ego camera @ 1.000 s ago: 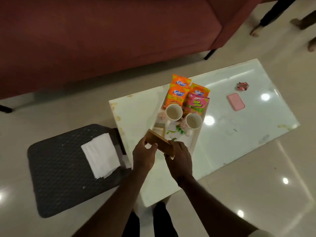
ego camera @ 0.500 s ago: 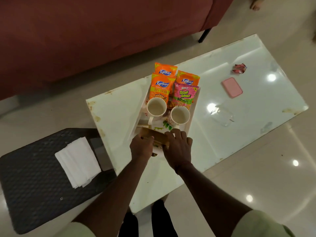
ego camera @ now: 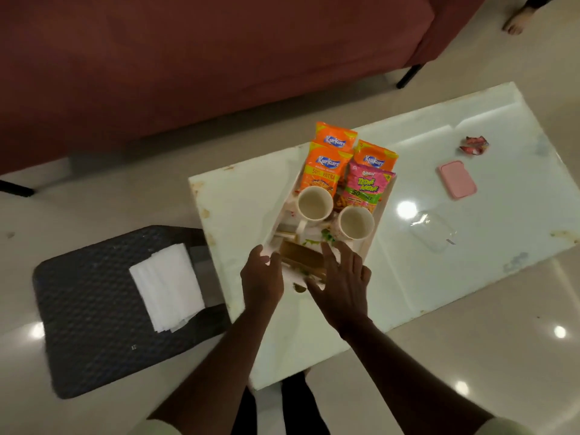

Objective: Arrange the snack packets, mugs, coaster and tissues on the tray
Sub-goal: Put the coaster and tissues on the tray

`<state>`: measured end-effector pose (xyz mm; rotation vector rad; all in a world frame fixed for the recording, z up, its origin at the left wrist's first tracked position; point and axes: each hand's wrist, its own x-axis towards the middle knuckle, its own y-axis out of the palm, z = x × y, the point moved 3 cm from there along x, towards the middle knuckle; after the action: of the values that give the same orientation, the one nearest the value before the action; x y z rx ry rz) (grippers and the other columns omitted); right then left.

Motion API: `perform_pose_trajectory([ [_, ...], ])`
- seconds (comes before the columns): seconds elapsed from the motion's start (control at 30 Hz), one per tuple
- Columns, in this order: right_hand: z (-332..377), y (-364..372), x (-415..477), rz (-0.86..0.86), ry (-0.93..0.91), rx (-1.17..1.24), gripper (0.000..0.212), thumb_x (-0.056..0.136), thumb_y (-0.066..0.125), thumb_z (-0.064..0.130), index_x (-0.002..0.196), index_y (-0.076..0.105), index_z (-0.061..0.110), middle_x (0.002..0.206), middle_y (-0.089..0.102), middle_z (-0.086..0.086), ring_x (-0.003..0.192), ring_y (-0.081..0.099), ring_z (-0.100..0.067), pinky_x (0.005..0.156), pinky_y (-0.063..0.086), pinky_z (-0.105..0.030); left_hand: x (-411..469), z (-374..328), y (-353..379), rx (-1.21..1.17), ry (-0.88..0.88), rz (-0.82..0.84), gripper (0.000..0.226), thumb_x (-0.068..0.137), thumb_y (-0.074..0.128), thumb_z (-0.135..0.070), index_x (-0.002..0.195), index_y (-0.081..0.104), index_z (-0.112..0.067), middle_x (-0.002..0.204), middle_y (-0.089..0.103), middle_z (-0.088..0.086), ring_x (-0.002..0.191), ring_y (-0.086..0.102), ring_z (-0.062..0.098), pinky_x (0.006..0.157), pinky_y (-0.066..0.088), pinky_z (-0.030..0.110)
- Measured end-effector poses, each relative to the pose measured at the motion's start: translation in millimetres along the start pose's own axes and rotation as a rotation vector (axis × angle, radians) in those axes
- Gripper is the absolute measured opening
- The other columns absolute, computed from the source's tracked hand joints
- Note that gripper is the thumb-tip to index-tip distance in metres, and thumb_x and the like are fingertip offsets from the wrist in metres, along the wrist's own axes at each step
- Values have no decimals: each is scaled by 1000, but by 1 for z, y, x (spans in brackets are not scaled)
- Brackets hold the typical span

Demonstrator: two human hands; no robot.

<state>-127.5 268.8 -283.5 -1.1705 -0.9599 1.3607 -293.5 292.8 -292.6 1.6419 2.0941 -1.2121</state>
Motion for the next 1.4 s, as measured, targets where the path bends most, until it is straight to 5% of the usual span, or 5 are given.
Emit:
perform_pose_trajectory([
  [0.3,140,25,-13,88,-149,187,68,87,54,60,143,44,21,137,51,4,127,39,-18,103,29,-41,3,74,-136,-129,-14,-530,36,92,61,-20,125,57,-9,122,61,11,107,57,20,88,41,25],
  [0.7,243,79,-35,539,266,681,63,92,61,45,146,43,19,147,50,-2,134,46,-23,113,38,-42,36,149,-191,-9,-231,-431,68,81,74,-32,138,45,-9,138,50,16,122,53,31,98,49,48],
  [1.13,261,105,-31,509,406,711,62,94,59,40,148,39,18,149,47,-4,136,45,-26,114,38,-43,53,153,-190,-96,-171,-355,54,74,82,-28,118,58,-8,113,67,10,99,66,24,82,57,37],
  [1.27,266,101,-29,438,363,645,48,94,59,36,137,54,16,133,61,-4,120,57,-24,104,46,-36,52,148,-180,-118,-129,-277,51,79,78,-21,122,54,-7,120,63,12,110,61,28,89,50,34],
  [1.4,256,86,-27,399,391,753,27,91,60,31,111,68,14,109,70,-4,91,60,-15,76,48,-18,46,138,-165,-199,-135,-180,34,88,67,-23,117,61,-6,111,65,10,103,61,26,80,45,26],
])
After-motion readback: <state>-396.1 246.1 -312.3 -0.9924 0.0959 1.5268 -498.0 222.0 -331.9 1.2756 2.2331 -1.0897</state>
